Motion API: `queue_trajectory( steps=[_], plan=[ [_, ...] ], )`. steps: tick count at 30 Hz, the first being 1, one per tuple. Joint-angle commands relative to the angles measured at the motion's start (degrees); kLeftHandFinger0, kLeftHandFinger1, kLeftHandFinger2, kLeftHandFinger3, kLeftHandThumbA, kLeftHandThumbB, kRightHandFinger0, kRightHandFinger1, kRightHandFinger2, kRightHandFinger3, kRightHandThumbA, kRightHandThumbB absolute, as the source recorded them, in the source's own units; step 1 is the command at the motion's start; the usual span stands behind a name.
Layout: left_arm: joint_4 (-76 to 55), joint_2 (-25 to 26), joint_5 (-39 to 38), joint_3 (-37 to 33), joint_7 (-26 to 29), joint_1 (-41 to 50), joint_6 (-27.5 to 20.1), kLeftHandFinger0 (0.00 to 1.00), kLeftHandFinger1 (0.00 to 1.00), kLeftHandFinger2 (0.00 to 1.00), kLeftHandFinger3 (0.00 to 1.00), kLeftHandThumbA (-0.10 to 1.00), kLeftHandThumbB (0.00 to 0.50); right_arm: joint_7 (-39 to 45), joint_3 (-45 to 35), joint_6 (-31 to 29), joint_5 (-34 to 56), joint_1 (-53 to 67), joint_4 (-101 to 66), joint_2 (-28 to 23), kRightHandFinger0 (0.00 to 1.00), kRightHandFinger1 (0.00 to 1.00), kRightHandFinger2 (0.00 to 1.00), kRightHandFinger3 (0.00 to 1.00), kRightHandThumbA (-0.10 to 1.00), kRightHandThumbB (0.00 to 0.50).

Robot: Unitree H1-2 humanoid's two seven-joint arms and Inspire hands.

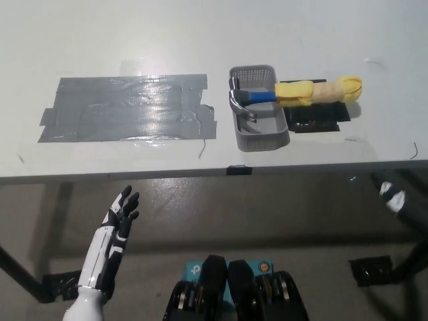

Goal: The robot picks the hammer placed on top of the gray container with right hand and places it on the grey area of the desk

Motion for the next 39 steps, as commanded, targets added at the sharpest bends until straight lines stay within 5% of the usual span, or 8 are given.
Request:
queue_trajectory(
  steps=[1, 6, 12, 22, 28, 33, 39],
  plan=[
    [-1.3, 0.0, 0.2, -0.5, -0.8, -0.7, -1.9, 1.0, 1.0, 1.0, 1.0, 0.92, 0.045, 13.9, 1.6, 18.1, -1.6, -13.3, -2.4, -11.7, 1.0, 1.0, 1.0, 1.0, 0.94, 0.287],
    [-1.2, 0.2, 0.0, -0.4, -0.9, -1.1, -1.8, 1.0, 1.0, 1.0, 1.0, 0.92, 0.051, 23.1, 8.3, 24.5, -2.9, -27.6, 7.2, -19.6, 1.0, 1.0, 1.0, 1.0, 0.95, 0.306],
    [-1.3, 0.3, 1.1, -0.8, -0.9, -1.1, -1.6, 1.0, 1.0, 1.0, 1.0, 0.96, 0.076, 30.5, 16.8, 27.5, -3.6, -40.3, 21.2, -21.4, 1.0, 1.0, 1.0, 1.0, 0.94, 0.331],
    [-1.3, 0.4, 1.3, -1.0, -0.9, -1.2, -1.5, 1.0, 1.0, 1.0, 1.0, 0.95, 0.085, 32.8, 30.2, 24.5, -10.2, -55.9, 46.5, -15.8, 1.0, 1.0, 1.0, 1.0, 1.0, 0.409],
    [-1.5, 0.4, 1.6, -1.2, -0.9, -1.0, -1.2, 1.0, 1.0, 1.0, 1.0, 0.96, 0.101, 32.8, 35.1, 21.7, -11.0, -61.3, 59.2, -10.7, 1.0, 1.0, 1.0, 1.0, 1.0, 0.366],
    [-1.8, 0.5, 2.0, -1.4, -0.8, -1.1, -0.7, 1.0, 1.0, 1.0, 1.0, 0.96, 0.11, 32.0, 39.8, 22.9, -15.0, -64.2, 67.0, -7.2, 1.0, 1.0, 1.0, 1.0, 1.0, 0.428],
    [-2.2, 0.9, 2.4, -1.6, -0.8, -1.5, -0.1, 1.0, 1.0, 1.0, 1.0, 0.96, 0.108, 30.3, 40.6, 21.5, -15.6, -64.8, 71.3, -4.6, 1.0, 1.0, 1.0, 1.0, 1.0, 0.397]
  ],
)
